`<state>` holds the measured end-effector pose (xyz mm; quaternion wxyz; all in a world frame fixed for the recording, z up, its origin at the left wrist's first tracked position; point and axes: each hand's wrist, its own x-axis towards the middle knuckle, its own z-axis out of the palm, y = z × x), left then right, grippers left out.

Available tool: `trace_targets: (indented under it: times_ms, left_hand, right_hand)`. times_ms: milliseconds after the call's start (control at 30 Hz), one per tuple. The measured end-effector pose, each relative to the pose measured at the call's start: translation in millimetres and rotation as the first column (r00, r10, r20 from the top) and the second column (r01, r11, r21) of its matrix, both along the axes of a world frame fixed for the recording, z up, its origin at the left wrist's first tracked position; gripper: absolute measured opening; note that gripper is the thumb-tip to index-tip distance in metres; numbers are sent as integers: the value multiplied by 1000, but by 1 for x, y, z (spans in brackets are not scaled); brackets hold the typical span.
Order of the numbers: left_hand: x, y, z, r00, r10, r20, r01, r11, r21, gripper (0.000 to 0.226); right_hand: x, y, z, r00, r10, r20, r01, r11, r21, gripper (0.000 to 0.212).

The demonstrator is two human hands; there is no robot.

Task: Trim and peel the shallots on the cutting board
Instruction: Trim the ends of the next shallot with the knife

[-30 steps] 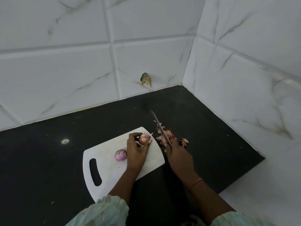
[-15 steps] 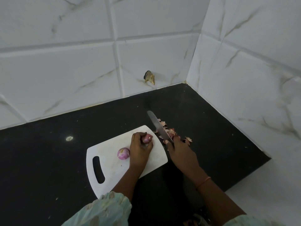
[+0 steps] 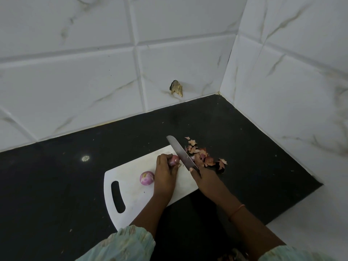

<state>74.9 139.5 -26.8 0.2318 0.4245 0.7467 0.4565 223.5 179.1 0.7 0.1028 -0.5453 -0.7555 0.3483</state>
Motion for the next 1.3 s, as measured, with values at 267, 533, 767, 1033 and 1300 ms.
trace_targets:
  times_ms: [267, 533, 767, 1033, 1300]
  left_hand:
    - [-1, 1, 2, 1000, -27, -10, 27, 999, -17, 22]
    - [2, 4, -1, 990, -75, -121, 68, 996, -60, 16]
    - [1, 3, -4, 986, -90, -139, 82, 995, -59, 16]
    - [1, 6, -6, 984, -88, -153, 73, 993, -96, 19]
    - [4, 6, -4, 980, -98, -171, 85, 993, -80, 12]
  right_hand:
    - [-5, 13, 10, 996, 72, -62, -73, 997, -17, 46]
    - [-7, 10, 6, 993, 102, 65, -105, 993, 47, 46]
    - [-5, 26, 13, 982, 188, -1, -188, 981, -49, 42]
    - [-17, 25, 4, 988, 134, 76, -135, 991, 5, 42]
    - [-16, 28, 2, 989, 143, 27, -142, 989, -42, 42]
